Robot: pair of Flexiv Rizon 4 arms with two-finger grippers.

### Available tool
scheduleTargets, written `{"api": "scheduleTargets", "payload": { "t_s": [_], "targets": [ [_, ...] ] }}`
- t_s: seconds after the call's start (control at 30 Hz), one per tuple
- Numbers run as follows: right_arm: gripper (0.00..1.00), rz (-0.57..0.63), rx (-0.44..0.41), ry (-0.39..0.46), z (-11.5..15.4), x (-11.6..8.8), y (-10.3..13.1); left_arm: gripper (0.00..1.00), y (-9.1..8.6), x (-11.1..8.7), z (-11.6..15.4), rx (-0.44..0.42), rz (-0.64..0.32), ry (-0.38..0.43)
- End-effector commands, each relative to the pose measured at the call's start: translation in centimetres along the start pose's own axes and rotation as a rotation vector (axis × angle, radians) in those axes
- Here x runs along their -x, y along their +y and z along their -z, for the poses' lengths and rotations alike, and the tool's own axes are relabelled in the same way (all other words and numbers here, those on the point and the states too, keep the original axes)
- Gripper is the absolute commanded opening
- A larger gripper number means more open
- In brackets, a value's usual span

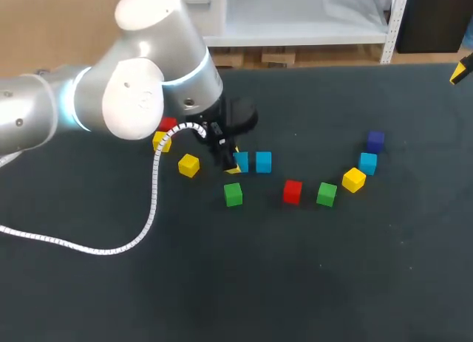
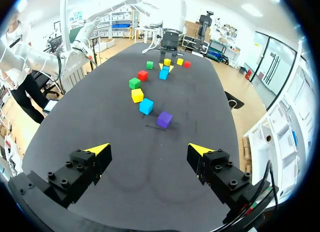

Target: Place the blue cubes, place green cubes on the blue cubes, place the yellow cubes on the green cubes, then place the red cubes on the yellow cubes, and place purple cube on the red cubes.

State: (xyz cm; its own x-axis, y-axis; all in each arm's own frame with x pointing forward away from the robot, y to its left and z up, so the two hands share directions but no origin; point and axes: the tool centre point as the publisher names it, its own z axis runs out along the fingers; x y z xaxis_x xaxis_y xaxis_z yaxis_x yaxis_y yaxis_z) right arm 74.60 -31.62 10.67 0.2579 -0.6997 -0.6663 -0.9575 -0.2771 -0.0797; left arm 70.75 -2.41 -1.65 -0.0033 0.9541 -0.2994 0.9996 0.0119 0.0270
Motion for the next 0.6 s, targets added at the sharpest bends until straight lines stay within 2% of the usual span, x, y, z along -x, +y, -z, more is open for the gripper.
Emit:
{"api": "scheduleTargets", "payload": {
  "t_s": [0.03, 0.23, 0.27, 0.33, 0.43, 0.6],
  "targets": [
    [1.00, 0.000, -0.001, 0.000, -0.02, 0.02, 0.02, 0.00, -0.07, -0.07, -0.02, -0.001, -0.002, 0.000],
    [1.00, 0.000, -0.001, 0.000, -0.02, 0.02, 0.02, 0.02, -0.03, 0.07, 0.00, 0.000, -0.008, 0.005],
    [1.00, 0.000, -0.001, 0.000, -0.02, 0.02, 0.02, 0.04, -0.02, 0.08, 0.00, 0.000, -0.009, 0.006],
    [1.00, 0.000, -0.001, 0.000, -0.02, 0.02, 0.02, 0.15, 0.00, 0.10, -0.01, 0.000, -0.011, 0.007],
    [1.00, 0.000, -0.001, 0.000, -0.02, 0.02, 0.02, 0.23, -0.01, 0.12, -0.02, -0.001, -0.010, 0.008],
    [1.00, 0.000, -0.001, 0.000, -0.02, 0.02, 0.02, 0.29, -0.04, 0.14, -0.05, -0.003, -0.007, 0.009]
  ]
}}
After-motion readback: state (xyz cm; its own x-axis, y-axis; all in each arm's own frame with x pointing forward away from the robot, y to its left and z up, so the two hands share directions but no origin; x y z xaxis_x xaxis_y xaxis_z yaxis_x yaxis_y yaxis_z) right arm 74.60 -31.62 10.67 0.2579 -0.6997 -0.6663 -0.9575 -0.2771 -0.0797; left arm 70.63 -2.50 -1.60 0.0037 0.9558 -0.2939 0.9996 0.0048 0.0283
